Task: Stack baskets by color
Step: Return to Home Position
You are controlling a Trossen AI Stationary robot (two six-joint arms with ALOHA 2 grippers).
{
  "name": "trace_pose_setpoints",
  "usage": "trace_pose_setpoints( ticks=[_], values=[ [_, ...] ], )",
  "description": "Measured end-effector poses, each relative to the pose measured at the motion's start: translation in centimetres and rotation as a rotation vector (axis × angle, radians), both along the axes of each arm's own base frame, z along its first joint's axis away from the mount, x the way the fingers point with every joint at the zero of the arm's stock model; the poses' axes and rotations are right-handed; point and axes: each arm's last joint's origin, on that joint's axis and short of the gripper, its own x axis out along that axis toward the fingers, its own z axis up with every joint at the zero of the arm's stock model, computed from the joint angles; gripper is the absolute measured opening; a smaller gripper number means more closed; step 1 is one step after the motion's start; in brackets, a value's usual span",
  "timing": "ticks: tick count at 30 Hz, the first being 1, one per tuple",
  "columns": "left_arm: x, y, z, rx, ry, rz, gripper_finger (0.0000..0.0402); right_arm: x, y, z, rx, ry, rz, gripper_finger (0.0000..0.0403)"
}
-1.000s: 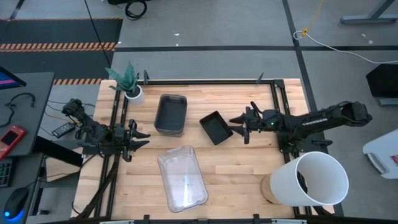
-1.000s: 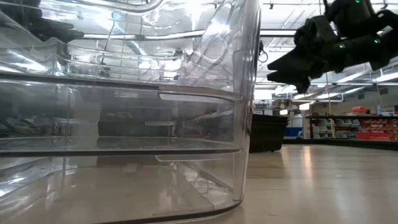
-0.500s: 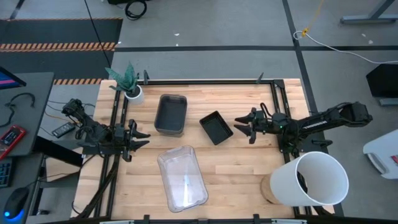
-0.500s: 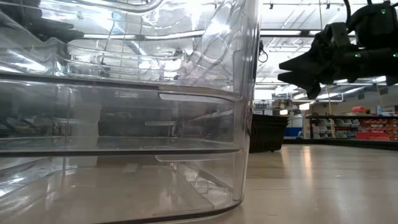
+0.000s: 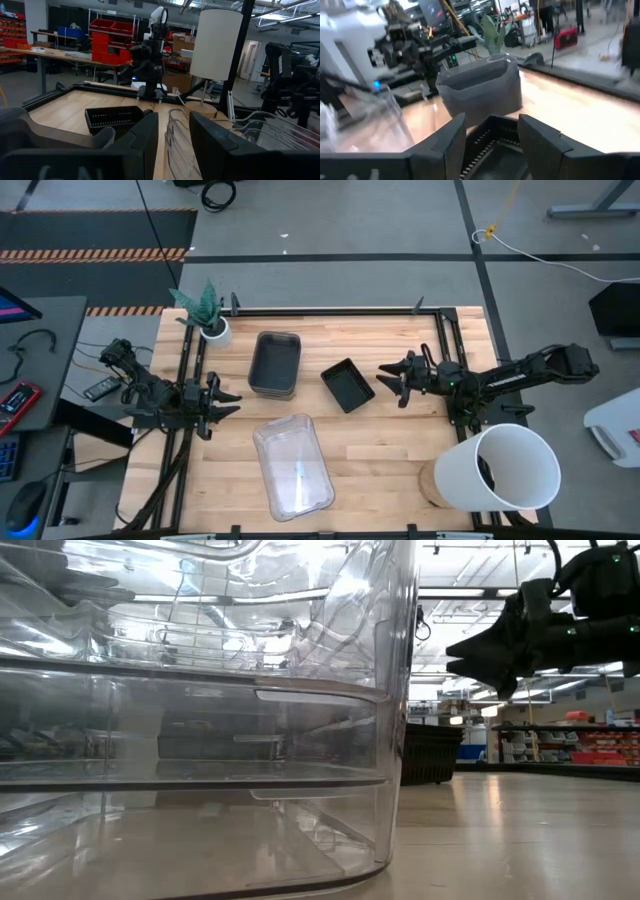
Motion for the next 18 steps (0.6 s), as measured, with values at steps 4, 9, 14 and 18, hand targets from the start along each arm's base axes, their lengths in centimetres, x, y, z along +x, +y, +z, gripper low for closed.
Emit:
trace_pose_setpoints(
  ticks=[4,9,14,18],
  values=[
    [0.0,0.0,0.0,0.0,0.0,0.0,0.0117,0.01,0.01,0.0,-0.165,0.048,0.003,0.0183],
    [0.0,0.0,0.0,0.0,0.0,0.0,0.0117,0.0,0.01,-0.01,-0.237,0.069,0.004,0.0183],
    [0.0,0.0,0.0,0.0,0.0,0.0,0.0117,0.01,0.01,0.0,-0.238,0.069,0.004,0.0183],
    [0.0,0.0,0.0,0.0,0.0,0.0,0.0117,0.0,0.01,-0.01,-0.237,0.068,0.004,0.0183]
  ],
)
